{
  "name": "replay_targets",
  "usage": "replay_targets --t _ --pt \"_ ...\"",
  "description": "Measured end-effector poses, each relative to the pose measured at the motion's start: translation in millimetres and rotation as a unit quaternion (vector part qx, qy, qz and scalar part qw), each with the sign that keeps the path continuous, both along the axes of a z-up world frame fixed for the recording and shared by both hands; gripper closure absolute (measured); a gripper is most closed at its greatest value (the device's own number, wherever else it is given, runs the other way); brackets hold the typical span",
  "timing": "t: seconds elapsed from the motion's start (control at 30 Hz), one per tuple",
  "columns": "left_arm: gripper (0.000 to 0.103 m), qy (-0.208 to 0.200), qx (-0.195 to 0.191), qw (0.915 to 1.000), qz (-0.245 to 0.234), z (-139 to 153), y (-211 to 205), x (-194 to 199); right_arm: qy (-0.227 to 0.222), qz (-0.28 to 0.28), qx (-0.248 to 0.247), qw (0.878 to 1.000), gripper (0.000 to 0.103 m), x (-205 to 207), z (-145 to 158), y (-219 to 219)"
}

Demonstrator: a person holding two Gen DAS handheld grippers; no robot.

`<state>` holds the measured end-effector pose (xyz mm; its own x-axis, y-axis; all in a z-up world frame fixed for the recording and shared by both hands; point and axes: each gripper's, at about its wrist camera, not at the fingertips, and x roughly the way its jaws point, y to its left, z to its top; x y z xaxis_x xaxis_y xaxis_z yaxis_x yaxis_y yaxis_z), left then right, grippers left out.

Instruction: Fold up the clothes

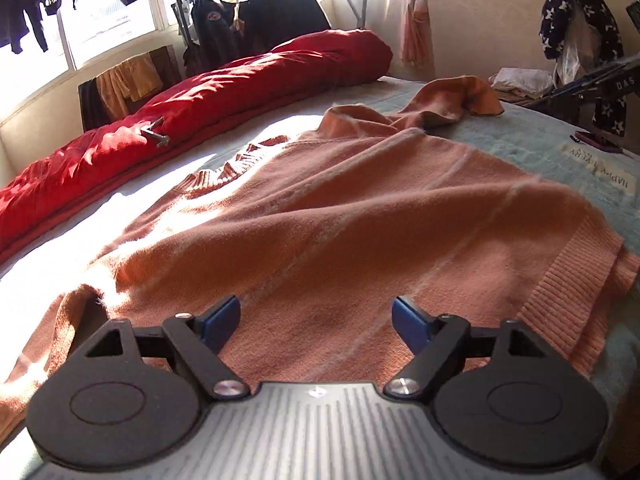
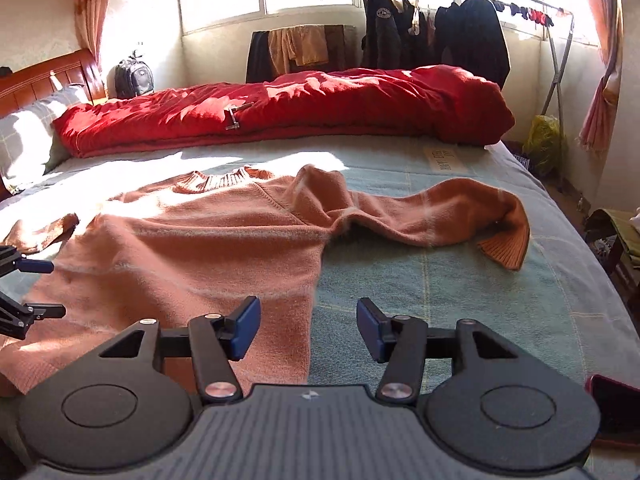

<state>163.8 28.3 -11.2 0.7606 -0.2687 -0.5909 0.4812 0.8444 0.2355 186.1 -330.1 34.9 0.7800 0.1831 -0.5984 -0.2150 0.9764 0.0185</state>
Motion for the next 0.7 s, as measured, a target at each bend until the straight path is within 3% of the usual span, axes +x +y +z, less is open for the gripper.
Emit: replay_targets --t 0.1,0.27,0.37,0.5,0.63,0.7 --pt "0.019 -0.033 0.021 0.9956 -0.085 -3 -28 -34 -0.03 0.018 -0.055 0.998 0.032 -39 4 19" --pt "0.019 -0.058 0.061 0.9771 -0.195 -25 -74 -75 -0.037 0.064 -0.119 0.99 0.03 -96 -24 57" --pt "0.019 -0.082 0.101 0.9663 -0.222 -42 -96 -93 -0.03 0.088 -0.185 0.978 0.028 -120 -46 77" --pt "0.019 -0.102 0.123 0.9571 -0.242 -53 -115 -105 -0.035 0.121 -0.258 0.958 0.028 -146 -73 98" --pt "0.019 -0.121 0.129 0.9528 -0.247 -55 -130 -107 -0.052 0.106 -0.303 0.946 0.028 -140 -93 116" --pt "0.019 -0.118 0.123 0.955 -0.243 -54 -137 -104 -0.071 0.101 -0.328 0.936 0.028 -136 -102 126"
